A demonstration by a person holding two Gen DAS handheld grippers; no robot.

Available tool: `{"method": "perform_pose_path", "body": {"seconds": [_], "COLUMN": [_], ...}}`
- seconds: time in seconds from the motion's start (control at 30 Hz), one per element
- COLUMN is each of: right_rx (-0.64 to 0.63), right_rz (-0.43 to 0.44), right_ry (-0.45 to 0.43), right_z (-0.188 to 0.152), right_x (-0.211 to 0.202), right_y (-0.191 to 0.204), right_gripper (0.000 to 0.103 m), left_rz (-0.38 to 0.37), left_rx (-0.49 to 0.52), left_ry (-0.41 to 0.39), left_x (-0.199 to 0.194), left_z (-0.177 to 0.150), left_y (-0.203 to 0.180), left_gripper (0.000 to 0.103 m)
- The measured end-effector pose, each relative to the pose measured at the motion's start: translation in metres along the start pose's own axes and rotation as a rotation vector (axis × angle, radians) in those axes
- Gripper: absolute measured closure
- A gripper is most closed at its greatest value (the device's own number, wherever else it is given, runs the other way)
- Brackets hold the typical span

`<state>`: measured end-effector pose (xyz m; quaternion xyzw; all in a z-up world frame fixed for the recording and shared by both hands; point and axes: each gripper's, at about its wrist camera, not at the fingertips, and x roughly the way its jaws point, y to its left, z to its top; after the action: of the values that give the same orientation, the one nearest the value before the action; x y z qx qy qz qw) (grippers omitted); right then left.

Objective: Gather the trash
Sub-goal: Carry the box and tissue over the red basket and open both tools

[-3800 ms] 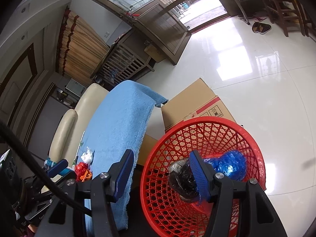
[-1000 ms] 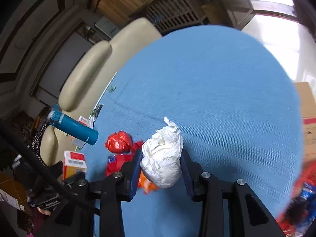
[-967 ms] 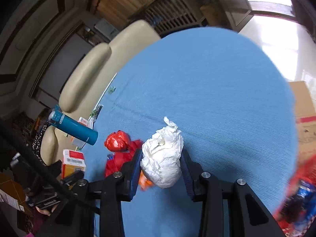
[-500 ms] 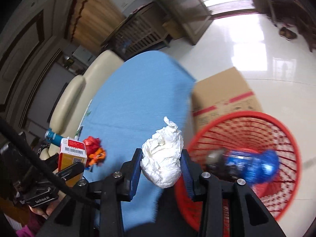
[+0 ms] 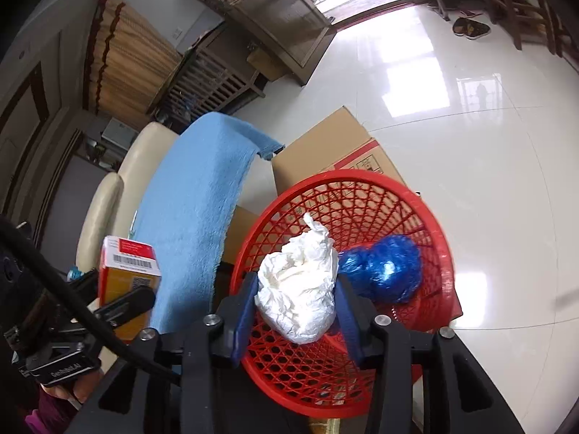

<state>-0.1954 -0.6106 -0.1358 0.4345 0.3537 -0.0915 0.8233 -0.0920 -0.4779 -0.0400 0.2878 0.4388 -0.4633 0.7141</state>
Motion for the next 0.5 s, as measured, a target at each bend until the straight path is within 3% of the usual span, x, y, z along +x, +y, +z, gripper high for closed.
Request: {"method": "perform_pose_path", "body": {"seconds": [0.1, 0.23, 0.5], "right_rx": [0.023, 0.042, 0.036], "right_rz": [0.007, 0.015, 0.017], "right_ry": [0.0, 0.002, -0.02], "right_z": [-0.001, -0.002, 0.001], "right_x": [-0.002, -0.001, -0.008], "right_y": [-0.006, -0.013, -0.01], "right_gripper": [0.047, 0.047, 0.047], "left_rz": [-0.01, -0.003, 0.13], "left_rx": [0.006, 0.025, 0.019], "left_ry": [0.017, 0.024, -0.022], "left_x": [0.003, 0.003, -0.021], "left_z": [-0.002, -0.006, -0.021], "left_y": [-0.005, -0.009, 0.002], "left_gripper": [0.041, 0.041, 0.041]}}
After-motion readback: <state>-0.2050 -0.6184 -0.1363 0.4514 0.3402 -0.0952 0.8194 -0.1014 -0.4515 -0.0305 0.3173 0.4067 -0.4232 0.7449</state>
